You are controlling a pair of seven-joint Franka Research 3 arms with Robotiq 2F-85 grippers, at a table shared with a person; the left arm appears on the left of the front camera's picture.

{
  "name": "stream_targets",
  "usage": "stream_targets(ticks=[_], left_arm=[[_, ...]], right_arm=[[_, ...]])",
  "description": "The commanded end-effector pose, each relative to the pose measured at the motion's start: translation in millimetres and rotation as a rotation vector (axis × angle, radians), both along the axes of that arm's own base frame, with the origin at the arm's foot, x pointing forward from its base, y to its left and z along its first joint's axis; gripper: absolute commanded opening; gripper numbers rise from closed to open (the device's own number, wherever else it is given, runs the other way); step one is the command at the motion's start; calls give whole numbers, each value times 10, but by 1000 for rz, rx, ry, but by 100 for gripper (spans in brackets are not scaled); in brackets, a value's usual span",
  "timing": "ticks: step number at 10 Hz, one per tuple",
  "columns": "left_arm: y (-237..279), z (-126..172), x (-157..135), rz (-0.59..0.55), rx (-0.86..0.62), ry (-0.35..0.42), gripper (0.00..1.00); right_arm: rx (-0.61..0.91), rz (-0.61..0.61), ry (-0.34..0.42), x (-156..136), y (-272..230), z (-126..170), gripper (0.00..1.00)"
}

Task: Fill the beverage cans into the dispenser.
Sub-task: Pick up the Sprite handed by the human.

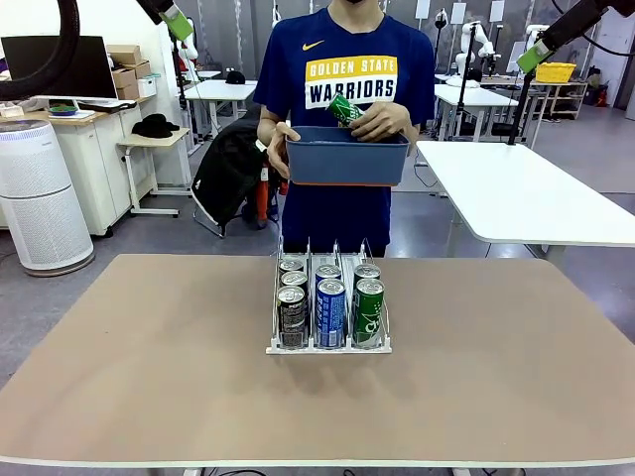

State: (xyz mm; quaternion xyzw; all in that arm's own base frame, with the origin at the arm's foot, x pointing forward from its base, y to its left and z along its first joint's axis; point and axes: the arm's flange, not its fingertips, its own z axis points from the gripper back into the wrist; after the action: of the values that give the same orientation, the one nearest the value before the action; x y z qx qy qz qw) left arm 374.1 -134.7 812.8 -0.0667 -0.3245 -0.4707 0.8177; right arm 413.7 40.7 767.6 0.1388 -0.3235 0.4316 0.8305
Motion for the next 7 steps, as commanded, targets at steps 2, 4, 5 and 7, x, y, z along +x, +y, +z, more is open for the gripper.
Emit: stream_targets(ticks=[2, 4, 5, 7], left_arm=[[6, -147, 164, -24, -7, 58, 100], [3, 0, 6, 1, 1, 0, 100], [3, 0, 6, 1, 1, 0, 100], [3, 0, 6, 1, 1, 0, 100]], right_arm=[[-4, -6, 7, -7, 2, -7, 100], [-4, -6, 7, -7, 2, -7, 100], [-4, -6, 7, -7, 2, -7, 100], [-4, -6, 7, -7, 2, -7, 100]])
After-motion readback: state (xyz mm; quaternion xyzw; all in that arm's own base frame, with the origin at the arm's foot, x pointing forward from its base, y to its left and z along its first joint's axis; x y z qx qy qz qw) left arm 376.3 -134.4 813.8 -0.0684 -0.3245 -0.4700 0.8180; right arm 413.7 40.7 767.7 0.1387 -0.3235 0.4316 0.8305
